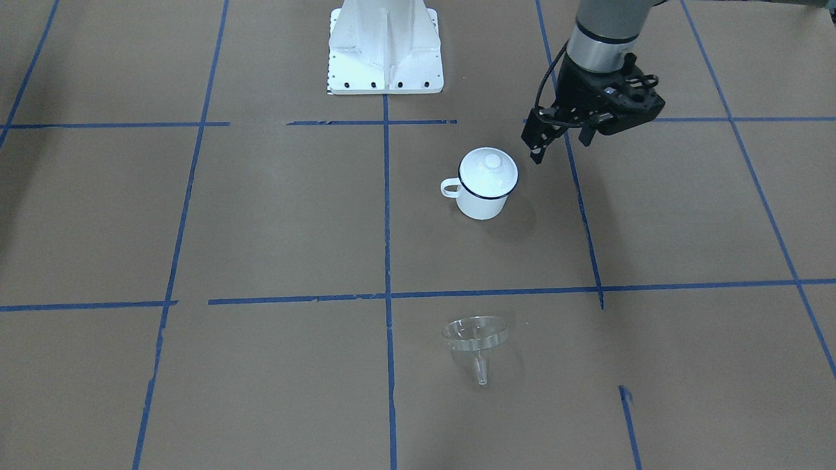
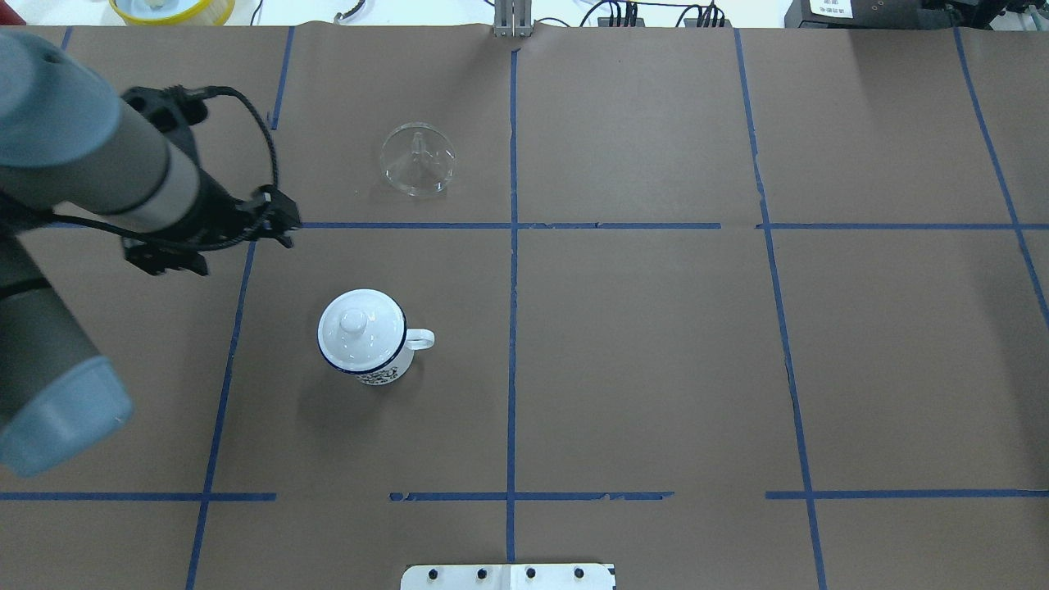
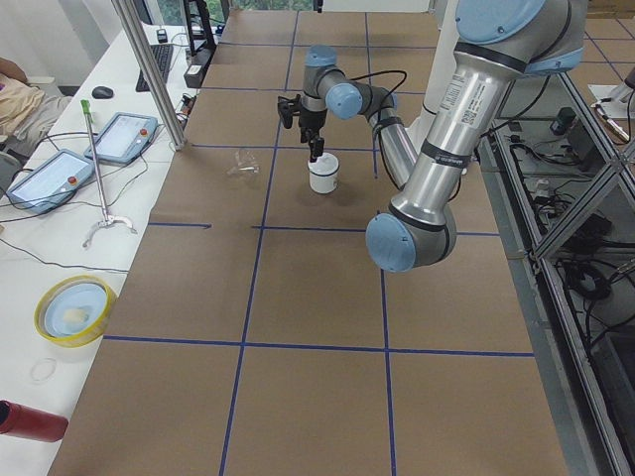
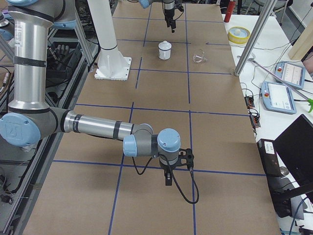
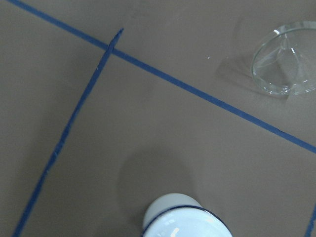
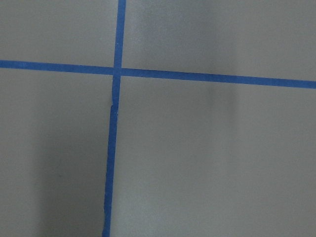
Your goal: Remove funnel from cup
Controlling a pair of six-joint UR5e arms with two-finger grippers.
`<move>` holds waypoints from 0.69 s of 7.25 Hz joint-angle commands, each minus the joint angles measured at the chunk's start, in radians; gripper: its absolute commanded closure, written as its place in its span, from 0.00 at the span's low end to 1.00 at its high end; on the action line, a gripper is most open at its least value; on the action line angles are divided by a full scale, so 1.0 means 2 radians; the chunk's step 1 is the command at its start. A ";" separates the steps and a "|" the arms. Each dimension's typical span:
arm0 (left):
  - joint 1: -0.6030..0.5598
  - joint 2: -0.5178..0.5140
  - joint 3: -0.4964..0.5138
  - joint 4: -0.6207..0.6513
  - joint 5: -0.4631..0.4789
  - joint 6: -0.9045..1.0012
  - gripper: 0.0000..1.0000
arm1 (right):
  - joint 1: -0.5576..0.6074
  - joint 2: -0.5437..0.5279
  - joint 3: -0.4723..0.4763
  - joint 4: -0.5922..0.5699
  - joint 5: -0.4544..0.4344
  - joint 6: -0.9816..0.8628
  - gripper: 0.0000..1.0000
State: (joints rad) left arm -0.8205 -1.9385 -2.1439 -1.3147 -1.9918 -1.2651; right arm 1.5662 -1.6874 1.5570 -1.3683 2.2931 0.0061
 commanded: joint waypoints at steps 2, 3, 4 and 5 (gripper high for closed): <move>-0.210 0.134 -0.005 -0.001 -0.098 0.340 0.00 | 0.000 0.000 0.000 0.000 -0.001 0.000 0.00; -0.288 0.176 0.007 -0.001 -0.127 0.453 0.00 | 0.000 0.000 0.000 0.000 -0.001 0.000 0.00; -0.347 0.198 0.045 -0.001 -0.146 0.552 0.00 | 0.000 0.000 0.000 0.000 0.000 0.000 0.00; -0.410 0.199 0.095 -0.001 -0.148 0.645 0.00 | 0.000 0.000 0.000 0.000 -0.001 0.000 0.00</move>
State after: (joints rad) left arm -1.4847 -1.5694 -2.0550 -1.3161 -2.2633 -0.2125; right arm 1.5662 -1.6874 1.5570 -1.3683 2.2925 0.0061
